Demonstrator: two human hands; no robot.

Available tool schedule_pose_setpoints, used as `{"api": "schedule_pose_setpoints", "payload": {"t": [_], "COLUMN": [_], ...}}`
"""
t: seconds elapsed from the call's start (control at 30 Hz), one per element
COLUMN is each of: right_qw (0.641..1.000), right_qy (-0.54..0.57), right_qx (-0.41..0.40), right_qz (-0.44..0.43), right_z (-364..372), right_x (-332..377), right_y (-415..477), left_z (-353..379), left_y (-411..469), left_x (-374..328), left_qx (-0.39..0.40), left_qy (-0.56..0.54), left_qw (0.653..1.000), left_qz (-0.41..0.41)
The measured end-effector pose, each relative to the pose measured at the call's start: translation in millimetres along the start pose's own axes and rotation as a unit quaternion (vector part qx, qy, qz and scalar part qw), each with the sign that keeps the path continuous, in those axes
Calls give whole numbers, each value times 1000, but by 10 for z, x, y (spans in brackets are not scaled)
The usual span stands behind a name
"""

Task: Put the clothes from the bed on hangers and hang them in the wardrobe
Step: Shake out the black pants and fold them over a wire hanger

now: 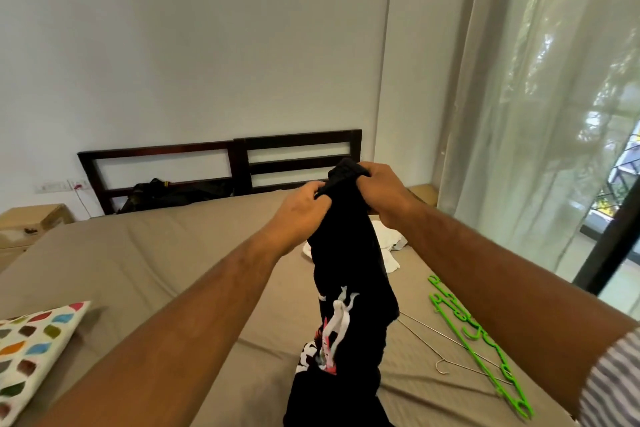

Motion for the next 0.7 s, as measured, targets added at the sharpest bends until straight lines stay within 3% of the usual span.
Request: {"api": "schedule_pose_setpoints", "payload": {"t": [0.1,0.23,0.43,0.53,0.63,0.7], "right_qw": [999,956,911,910,933,962], "right_qy": [-27,-257,-389,-377,-340,-256], "right_qx": [33,112,123,104,58,65], "right_qz": [-25,-88,64,139,99,75], "right_z": [-41,-160,-451,-741,-1041,-1099], "right_x": [-46,-124,-722,-770,-397,-6], "right_y": [32,52,111,130,328,421], "left_z": [-54,-241,-674,-1039,-1371,-1495], "left_y": [87,168,237,257,268,260], "left_x": [-109,-270,-404,-400,-304,-304], "left_qx": [-91,-152,-180,-195,-197,-207], "left_qy": [72,98,162,243,360,418], "left_qw": [993,983,970,950,912,885], "left_qz": [36,37,16,14,5,10]}}
Point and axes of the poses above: each hand's wrist, its own y-axis towards the middle knuckle, its own z-axis out of the palm, x = y × z, the point moved 3 cm from there along y, towards the middle knuckle, and after that the axes turned 6 degrees about -z, right-handed, at the moved point
